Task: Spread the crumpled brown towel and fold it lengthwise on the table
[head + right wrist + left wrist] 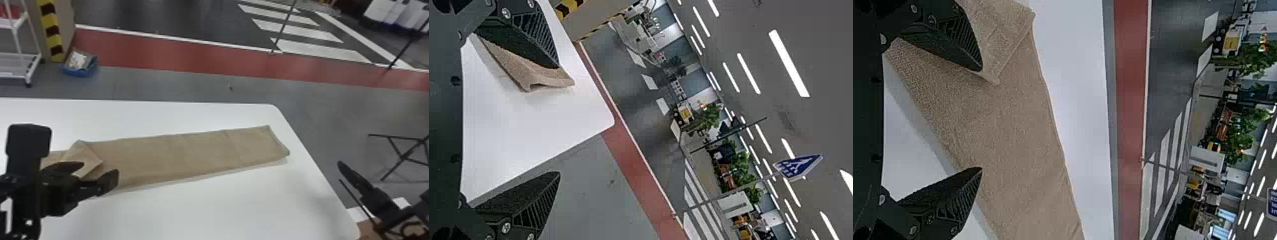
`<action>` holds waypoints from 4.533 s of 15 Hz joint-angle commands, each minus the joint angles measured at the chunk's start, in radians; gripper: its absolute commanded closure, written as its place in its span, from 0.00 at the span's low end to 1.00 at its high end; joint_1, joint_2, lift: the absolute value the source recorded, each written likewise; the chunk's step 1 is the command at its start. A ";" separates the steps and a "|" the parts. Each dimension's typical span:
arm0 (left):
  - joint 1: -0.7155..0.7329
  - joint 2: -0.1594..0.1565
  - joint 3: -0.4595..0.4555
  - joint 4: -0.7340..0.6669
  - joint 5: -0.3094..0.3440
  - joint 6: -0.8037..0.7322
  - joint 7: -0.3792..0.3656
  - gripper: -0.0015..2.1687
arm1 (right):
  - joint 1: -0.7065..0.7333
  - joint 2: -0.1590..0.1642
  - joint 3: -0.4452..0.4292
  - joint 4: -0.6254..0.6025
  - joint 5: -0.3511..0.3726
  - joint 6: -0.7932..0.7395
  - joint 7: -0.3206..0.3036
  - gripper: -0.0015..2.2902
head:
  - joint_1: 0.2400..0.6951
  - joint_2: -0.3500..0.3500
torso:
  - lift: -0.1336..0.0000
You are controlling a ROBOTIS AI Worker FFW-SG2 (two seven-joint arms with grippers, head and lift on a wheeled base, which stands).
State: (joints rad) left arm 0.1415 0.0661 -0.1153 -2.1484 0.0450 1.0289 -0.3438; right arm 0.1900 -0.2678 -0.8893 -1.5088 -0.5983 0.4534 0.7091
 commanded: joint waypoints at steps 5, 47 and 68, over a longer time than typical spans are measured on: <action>0.027 -0.002 -0.057 0.038 -0.085 -0.171 0.092 0.08 | 0.022 0.001 -0.017 -0.007 -0.017 0.012 0.013 0.06 | 1.00 0.00 | 0.07; -0.077 0.001 -0.127 0.301 -0.281 -0.296 0.160 0.67 | 0.037 -0.001 -0.065 -0.019 -0.032 0.028 0.024 0.06 | 1.00 0.00 | 0.07; -0.052 0.107 0.034 0.226 -0.238 -0.465 0.436 0.01 | 0.055 0.036 -0.063 -0.165 -0.002 0.153 0.010 0.06 | 1.00 0.00 | 0.07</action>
State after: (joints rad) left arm 0.0336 0.1727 -0.1067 -1.8363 -0.2216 0.5586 0.0938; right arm 0.2554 -0.2263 -0.9576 -1.6870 -0.6071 0.6090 0.7191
